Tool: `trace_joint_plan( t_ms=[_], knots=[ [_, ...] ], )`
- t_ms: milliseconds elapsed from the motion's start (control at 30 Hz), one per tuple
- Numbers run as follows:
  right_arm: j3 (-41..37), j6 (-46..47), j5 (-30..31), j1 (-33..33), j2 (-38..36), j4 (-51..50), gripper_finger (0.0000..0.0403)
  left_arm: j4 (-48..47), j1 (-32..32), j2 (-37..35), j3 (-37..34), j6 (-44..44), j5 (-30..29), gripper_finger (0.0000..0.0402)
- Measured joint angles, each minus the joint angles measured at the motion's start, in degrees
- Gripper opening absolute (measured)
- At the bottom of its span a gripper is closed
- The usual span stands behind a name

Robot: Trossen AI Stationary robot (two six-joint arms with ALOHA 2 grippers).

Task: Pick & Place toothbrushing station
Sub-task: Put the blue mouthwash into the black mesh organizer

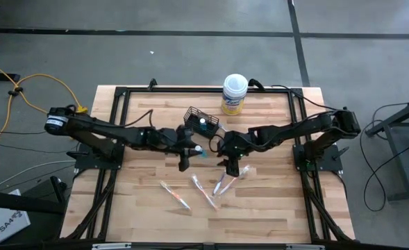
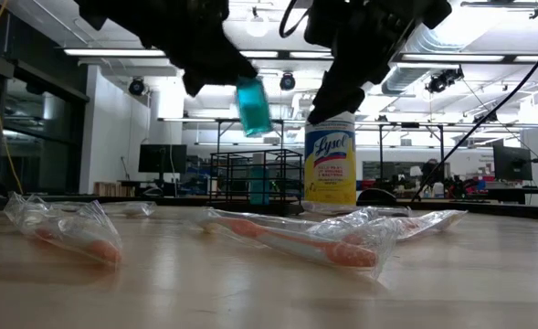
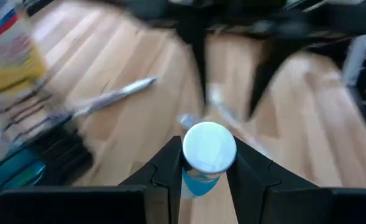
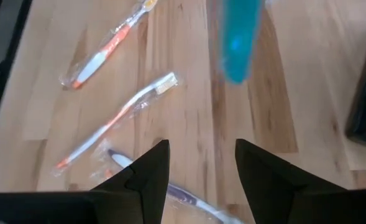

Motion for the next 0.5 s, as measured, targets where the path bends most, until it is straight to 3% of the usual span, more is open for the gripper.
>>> trace_joint_plan(
  t_ms=[233, 500],
  knots=[
    [0.00, 3.57, -4.31, 0.01, 0.02, -0.95, 0.0174, -4.34, 6.79, -1.76, -0.02, -1.17, -0.19, 0.0088],
    [0.00, 3.77, -3.92, 1.57, 0.02, -0.75, 0.0174, -4.30, 16.10, -5.08, 0.00, 0.10, 2.04, 0.0088]
  ],
)
